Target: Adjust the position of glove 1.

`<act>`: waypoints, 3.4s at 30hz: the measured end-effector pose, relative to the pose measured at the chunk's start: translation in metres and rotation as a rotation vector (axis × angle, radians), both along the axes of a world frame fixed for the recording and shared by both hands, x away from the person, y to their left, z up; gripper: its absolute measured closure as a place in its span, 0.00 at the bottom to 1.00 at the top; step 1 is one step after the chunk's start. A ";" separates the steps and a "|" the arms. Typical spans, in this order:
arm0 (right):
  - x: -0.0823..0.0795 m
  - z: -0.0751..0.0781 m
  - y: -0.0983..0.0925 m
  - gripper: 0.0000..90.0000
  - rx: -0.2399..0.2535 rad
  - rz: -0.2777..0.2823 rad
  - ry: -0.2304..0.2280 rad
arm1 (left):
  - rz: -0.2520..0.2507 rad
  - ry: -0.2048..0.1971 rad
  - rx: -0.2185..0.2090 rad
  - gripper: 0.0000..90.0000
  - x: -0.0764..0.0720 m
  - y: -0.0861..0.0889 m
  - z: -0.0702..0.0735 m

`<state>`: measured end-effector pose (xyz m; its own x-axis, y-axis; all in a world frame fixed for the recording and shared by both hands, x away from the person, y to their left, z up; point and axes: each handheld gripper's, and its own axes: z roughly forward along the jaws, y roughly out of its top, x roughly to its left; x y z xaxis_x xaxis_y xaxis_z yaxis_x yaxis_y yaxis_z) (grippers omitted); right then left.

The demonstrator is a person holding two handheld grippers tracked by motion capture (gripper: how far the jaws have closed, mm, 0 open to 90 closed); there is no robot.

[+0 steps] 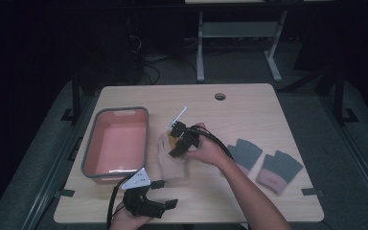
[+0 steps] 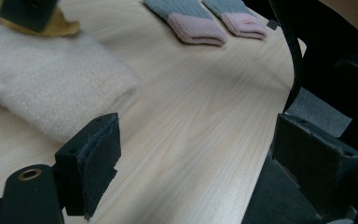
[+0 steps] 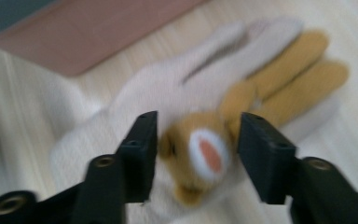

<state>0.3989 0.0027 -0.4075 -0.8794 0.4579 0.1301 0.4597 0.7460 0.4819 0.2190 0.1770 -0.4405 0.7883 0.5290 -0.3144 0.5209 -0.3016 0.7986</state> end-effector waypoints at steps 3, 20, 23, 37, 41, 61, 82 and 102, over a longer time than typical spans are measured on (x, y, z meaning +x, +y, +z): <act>-0.001 0.004 0.006 0.45 0.013 -0.003 -0.046 | -0.002 -0.001 -0.001 0.17 0.000 -0.001 0.000; 0.001 -0.017 0.028 0.43 -0.106 -0.012 -0.084 | -0.019 0.004 -0.002 0.17 0.000 -0.002 0.000; 0.000 -0.017 0.025 0.43 -0.110 -0.024 -0.076 | -0.021 0.001 -0.002 0.17 0.000 -0.003 0.000; -0.006 -0.017 -0.017 0.44 -0.103 -0.102 -0.060 | -0.023 0.015 -0.004 0.17 0.002 -0.010 0.001; -0.008 -0.017 -0.029 0.44 -0.094 -0.129 -0.045 | -0.023 0.030 -0.008 0.17 0.004 -0.014 0.002; -0.046 -0.007 -0.096 0.36 0.147 -0.300 0.046 | 0.097 0.119 -0.014 0.17 0.041 -0.037 0.000; -0.045 -0.039 -0.116 0.45 0.259 -0.454 0.208 | 0.281 0.289 -0.009 0.38 0.073 -0.051 -0.023; -0.048 -0.056 -0.109 0.71 0.318 -0.547 0.287 | 0.226 0.379 -0.006 0.61 0.088 -0.063 -0.030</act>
